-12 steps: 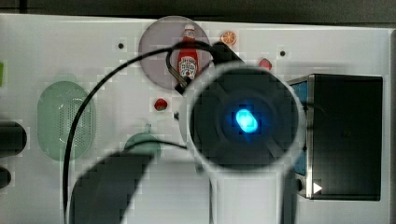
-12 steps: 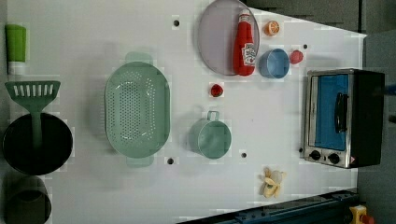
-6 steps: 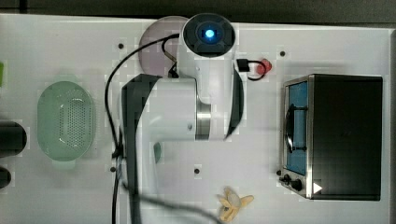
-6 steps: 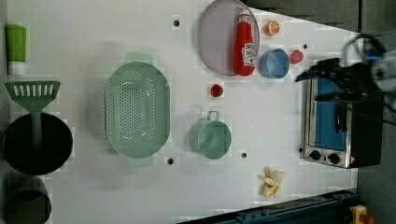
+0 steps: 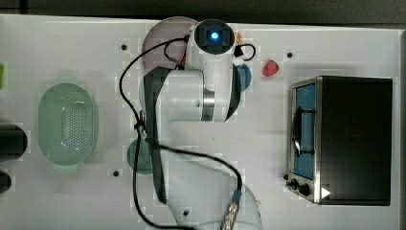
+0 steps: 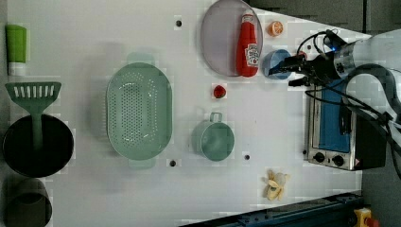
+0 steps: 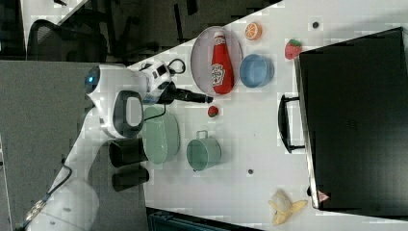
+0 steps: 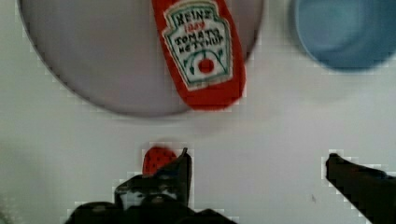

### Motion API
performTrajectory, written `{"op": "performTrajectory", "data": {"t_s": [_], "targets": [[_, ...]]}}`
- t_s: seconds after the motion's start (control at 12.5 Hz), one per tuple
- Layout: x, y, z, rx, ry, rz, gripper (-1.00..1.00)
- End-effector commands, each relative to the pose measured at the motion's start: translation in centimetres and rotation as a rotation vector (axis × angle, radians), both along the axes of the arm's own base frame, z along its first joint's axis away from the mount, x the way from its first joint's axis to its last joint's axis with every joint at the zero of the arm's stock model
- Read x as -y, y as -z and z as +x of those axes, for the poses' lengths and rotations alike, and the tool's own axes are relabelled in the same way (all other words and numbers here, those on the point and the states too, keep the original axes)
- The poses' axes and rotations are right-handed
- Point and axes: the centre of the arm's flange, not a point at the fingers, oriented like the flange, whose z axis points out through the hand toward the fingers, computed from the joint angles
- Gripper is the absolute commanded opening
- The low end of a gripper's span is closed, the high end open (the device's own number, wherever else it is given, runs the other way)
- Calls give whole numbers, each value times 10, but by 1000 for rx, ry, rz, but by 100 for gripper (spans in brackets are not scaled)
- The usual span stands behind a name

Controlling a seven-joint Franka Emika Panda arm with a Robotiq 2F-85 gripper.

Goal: Pick ketchup from plate and place it on table.

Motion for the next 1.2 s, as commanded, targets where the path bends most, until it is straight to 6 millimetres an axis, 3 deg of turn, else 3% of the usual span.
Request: {"op": "performTrajectory", "data": {"t_s": [0.08,0.72,1.2], "targets": [[-2,1,22,66,-151,18,100],[-9,83,71,80,-300,15,100],[-14,130,85,172,-318,-5,100]]}}
